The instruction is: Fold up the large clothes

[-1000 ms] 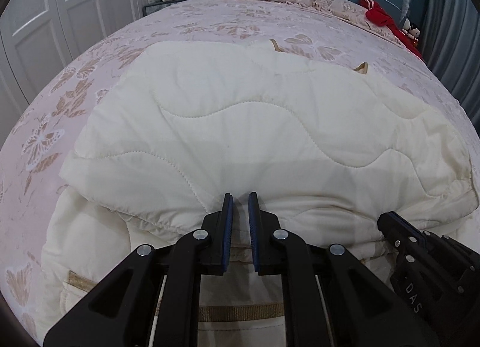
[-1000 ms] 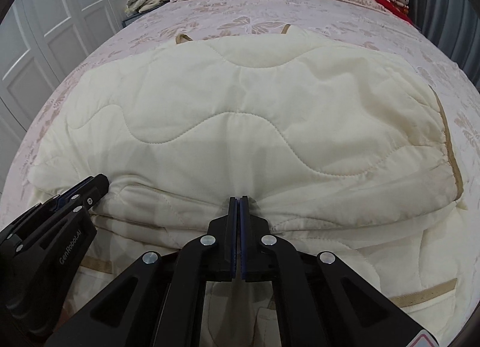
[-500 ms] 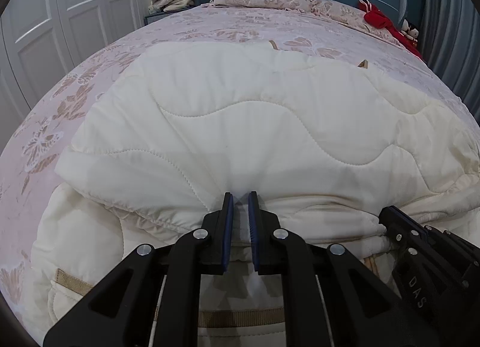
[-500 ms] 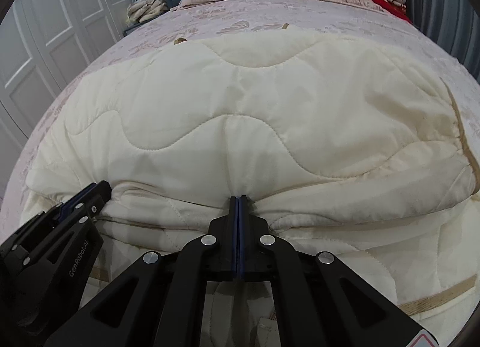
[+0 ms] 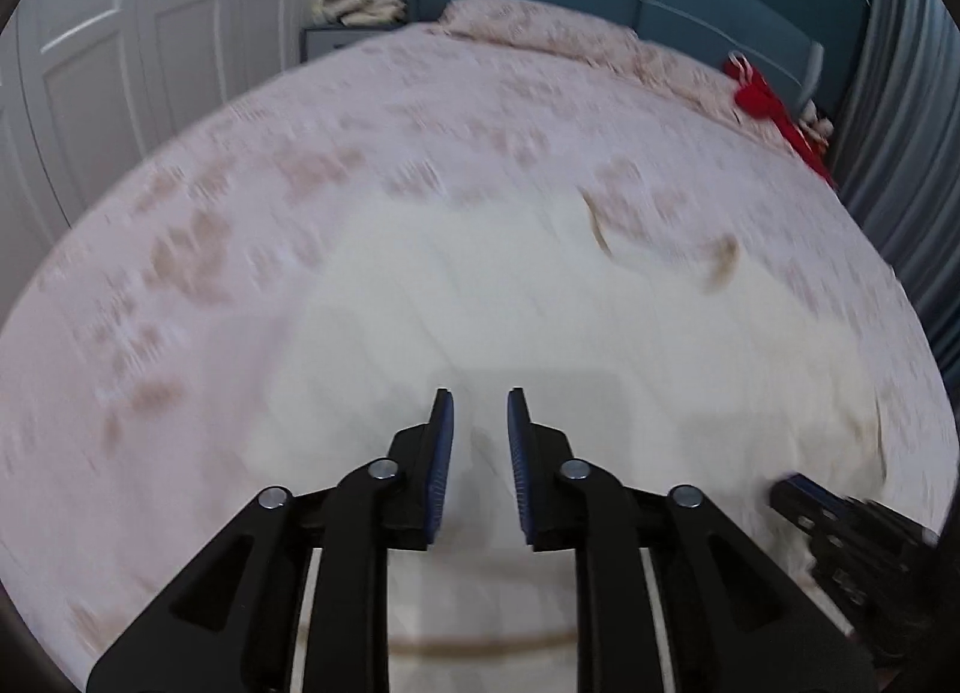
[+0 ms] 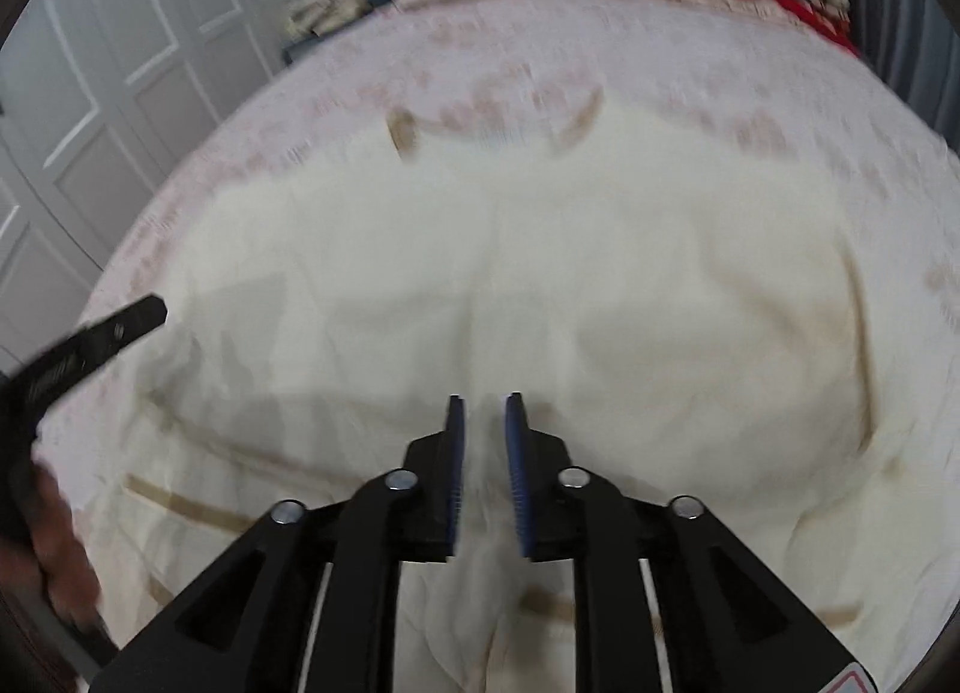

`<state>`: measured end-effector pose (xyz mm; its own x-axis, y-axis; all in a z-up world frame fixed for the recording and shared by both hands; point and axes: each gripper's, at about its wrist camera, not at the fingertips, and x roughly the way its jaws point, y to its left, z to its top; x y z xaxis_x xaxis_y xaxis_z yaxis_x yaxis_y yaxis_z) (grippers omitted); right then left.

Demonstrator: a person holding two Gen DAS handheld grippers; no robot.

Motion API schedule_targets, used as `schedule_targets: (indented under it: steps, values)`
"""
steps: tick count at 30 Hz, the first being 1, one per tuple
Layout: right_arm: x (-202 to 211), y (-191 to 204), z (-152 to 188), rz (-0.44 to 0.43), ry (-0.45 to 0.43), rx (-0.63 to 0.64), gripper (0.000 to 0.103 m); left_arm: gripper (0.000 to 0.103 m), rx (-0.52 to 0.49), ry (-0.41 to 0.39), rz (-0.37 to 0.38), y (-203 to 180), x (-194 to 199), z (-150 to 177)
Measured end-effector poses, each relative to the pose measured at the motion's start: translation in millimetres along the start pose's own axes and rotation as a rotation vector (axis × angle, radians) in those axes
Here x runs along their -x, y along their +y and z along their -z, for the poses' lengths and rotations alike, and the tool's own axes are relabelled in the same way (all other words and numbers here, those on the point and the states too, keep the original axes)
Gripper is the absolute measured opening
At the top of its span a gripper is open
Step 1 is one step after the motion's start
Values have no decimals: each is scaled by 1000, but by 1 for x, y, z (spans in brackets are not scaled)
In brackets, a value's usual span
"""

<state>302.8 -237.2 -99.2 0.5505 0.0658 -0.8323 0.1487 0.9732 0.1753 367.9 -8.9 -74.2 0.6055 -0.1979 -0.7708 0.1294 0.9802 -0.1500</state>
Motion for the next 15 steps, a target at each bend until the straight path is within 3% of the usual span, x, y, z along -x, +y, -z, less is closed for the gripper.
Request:
schedule_targets:
  steps: [3,9,15]
  values:
    - [0,8,-37,-49,-45,-5,33,18,50,3,0,16,-14,-44]
    - [-56,27,-121,-174,-46,-70,34,18,122,49,-9,24,-80,-111]
    - [-134,43,-170,-206,18,-119,34,18,123,141,-37,24,-150,-125]
